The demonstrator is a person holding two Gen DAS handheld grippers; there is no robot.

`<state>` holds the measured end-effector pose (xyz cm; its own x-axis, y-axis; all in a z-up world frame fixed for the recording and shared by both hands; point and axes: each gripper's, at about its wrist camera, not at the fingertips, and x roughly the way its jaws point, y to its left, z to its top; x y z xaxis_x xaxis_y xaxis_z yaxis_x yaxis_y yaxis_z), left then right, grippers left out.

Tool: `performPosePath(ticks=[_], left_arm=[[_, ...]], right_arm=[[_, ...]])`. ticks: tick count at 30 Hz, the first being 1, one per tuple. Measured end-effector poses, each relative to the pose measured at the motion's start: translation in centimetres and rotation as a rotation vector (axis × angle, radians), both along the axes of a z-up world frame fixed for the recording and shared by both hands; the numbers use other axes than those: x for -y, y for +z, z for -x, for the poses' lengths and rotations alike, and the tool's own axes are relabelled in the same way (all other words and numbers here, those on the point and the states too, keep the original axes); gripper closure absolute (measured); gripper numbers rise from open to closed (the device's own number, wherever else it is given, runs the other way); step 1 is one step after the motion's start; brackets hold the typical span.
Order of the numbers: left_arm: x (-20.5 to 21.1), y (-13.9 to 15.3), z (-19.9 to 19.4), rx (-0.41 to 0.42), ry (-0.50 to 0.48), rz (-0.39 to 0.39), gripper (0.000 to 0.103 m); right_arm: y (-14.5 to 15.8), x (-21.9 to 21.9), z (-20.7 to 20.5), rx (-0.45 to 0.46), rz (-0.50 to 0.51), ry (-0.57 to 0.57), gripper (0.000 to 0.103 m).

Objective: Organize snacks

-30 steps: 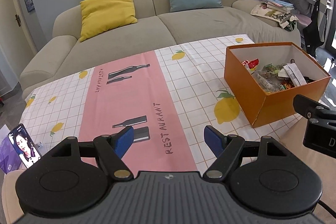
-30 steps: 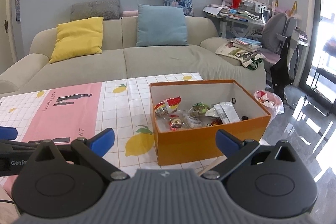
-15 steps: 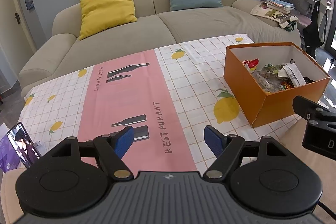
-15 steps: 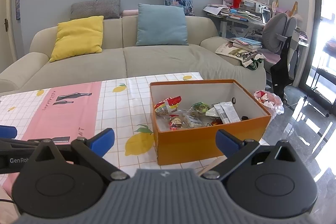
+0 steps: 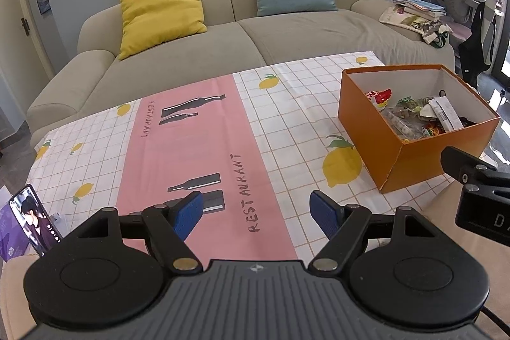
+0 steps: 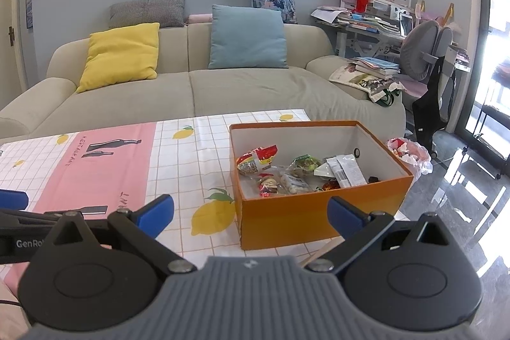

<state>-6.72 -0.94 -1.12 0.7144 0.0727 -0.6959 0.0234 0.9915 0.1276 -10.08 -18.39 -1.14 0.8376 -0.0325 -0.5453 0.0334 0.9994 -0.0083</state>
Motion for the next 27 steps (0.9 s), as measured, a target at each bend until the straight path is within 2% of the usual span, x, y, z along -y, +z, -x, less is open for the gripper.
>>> performPosePath(ticks=[27], left_arm=[[-0.04,0.29,-0.04,0.001,0.022,0.013,0.015]], right_arm=[[-0.39,0.78,-0.06,-0.025,0.0,0.02,0.003]])
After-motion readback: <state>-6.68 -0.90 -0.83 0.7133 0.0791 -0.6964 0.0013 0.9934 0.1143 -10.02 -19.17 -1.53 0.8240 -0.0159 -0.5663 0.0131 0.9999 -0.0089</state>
